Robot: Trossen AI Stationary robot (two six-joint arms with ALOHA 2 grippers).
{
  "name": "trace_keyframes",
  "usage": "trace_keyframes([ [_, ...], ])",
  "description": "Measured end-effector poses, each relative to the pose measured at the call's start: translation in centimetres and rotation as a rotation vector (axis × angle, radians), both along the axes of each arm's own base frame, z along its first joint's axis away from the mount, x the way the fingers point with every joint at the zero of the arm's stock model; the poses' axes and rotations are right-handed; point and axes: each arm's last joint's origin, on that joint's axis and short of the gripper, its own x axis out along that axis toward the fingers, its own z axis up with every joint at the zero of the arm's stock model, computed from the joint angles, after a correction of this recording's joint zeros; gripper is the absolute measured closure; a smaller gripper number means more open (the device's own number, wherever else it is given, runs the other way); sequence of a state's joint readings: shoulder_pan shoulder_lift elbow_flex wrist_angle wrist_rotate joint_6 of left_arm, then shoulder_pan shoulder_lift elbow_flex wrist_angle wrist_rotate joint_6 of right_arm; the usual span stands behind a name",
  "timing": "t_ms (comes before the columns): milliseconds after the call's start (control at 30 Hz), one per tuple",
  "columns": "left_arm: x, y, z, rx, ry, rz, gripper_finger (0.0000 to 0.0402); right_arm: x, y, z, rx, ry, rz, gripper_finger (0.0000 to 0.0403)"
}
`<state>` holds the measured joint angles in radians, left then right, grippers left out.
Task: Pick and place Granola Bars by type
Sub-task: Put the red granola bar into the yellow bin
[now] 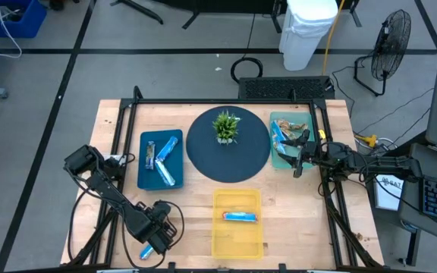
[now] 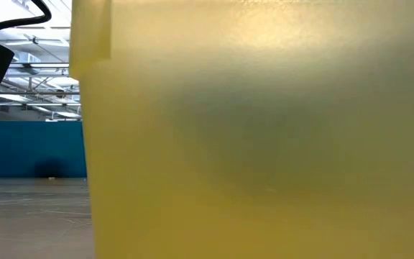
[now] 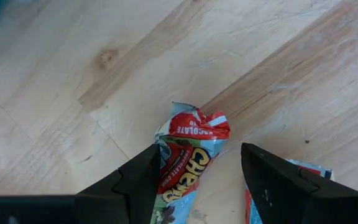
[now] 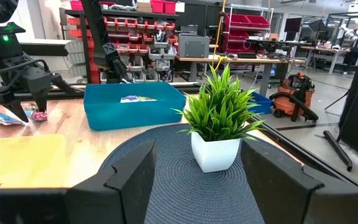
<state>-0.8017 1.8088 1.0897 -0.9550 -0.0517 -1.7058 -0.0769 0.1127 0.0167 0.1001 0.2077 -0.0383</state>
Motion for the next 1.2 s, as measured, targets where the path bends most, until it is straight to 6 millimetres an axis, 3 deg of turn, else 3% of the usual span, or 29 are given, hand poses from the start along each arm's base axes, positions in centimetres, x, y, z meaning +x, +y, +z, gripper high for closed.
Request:
trace_keyframes([
  [233,0.02,-0.02,0.00,-0.002,-0.001,-0.002,0.0198,0.00,0.00,0.00,0.000,0.000,0.000,0.0177],
  [667,0.21,-0.22,0.03,-0.025,-0.020,-0.042,0.0385,0.00,0.00,0.00,0.000,0.000,0.000,0.0177],
  [900,0.27,-0.28,0.03,-0.032,-0.024,-0.056,0.0366,0.00,0.00,0.00,0.000,0.000,0.000,0.0177],
  [1067,0.28,-0.28,0.03,-0.033,-0.024,-0.060,0.0390,0.00,0.00,0.00,0.000,0.000,0.000,0.0177],
  [1200,0.41,-0.26,0.17,-0.036,-0.029,-0.047,0.0384,0.00,0.00,0.00,0.000,0.000,0.000,0.0177],
])
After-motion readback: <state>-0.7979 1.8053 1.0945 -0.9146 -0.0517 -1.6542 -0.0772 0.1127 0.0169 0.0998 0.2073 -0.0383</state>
